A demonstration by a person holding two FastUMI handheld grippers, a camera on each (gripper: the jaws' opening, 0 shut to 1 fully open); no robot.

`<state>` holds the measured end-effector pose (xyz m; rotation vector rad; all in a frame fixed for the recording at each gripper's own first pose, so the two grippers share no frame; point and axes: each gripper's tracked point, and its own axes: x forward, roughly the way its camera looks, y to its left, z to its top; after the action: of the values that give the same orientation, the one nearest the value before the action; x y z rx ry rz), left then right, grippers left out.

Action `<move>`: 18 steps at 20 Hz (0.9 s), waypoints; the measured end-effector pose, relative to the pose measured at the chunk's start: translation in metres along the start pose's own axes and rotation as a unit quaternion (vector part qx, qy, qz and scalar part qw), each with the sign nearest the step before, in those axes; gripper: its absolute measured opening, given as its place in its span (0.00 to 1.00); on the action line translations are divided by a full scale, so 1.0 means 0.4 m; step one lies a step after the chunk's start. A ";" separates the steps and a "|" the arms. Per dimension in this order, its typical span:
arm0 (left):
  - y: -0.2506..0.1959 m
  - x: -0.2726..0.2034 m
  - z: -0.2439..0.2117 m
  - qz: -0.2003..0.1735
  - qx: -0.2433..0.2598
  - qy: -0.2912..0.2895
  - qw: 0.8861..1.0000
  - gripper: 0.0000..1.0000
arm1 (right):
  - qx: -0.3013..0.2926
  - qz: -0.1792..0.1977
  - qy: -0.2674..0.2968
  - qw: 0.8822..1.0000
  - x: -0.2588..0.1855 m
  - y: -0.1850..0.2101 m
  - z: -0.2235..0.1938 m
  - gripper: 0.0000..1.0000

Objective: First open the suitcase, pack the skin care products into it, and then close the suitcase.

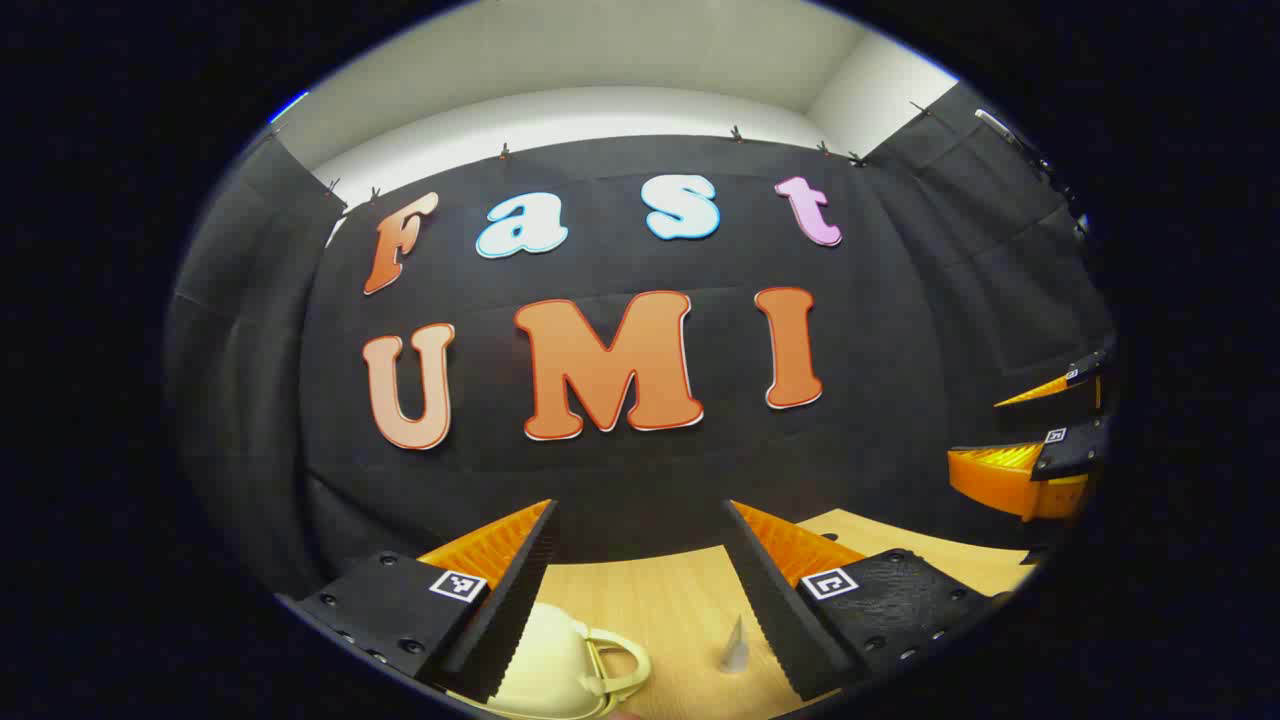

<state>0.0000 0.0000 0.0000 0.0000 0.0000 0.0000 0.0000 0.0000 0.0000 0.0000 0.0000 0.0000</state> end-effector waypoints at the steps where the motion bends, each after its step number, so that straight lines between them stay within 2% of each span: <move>1: 0.006 0.008 0.007 0.010 0.003 -0.002 1.000 0.98 | 0.008 0.005 -0.011 1.000 0.013 -0.005 0.010 0.96; 3: 0.020 0.022 0.039 0.030 0.007 -0.008 0.999 1.00 | 0.021 0.036 -0.017 0.999 0.048 0.014 0.012 0.95; 6: 0.023 0.043 0.072 0.047 -0.005 -0.016 0.999 0.98 | 0.016 0.048 -0.029 0.998 0.072 -0.004 0.029 0.95; 7: 0.023 0.043 0.074 0.053 -0.007 -0.015 0.998 1.00 | 0.017 0.052 -0.032 0.998 0.079 -0.004 0.026 0.96; 10: 0.022 0.051 0.069 0.066 -0.010 -0.012 0.998 0.98 | 0.024 0.078 -0.022 0.996 0.100 0.022 -0.001 0.95; 13: 0.005 0.055 0.057 0.054 -0.006 -0.003 0.999 1.00 | 0.033 0.107 -0.019 0.993 0.107 0.052 -0.006 0.95; 14: 0.000 0.056 0.051 0.048 -0.003 0.000 0.999 0.98 | 0.034 0.114 -0.016 0.993 0.111 0.063 -0.011 0.95; 18: 0.029 0.058 0.016 0.033 0.011 0.011 0.999 1.00 | 0.032 0.117 -0.022 0.992 0.122 0.098 -0.010 0.95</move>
<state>0.0231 0.0118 0.0062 0.0224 0.0219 0.0655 0.0489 0.0392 -0.0040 0.0641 -0.0446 0.2353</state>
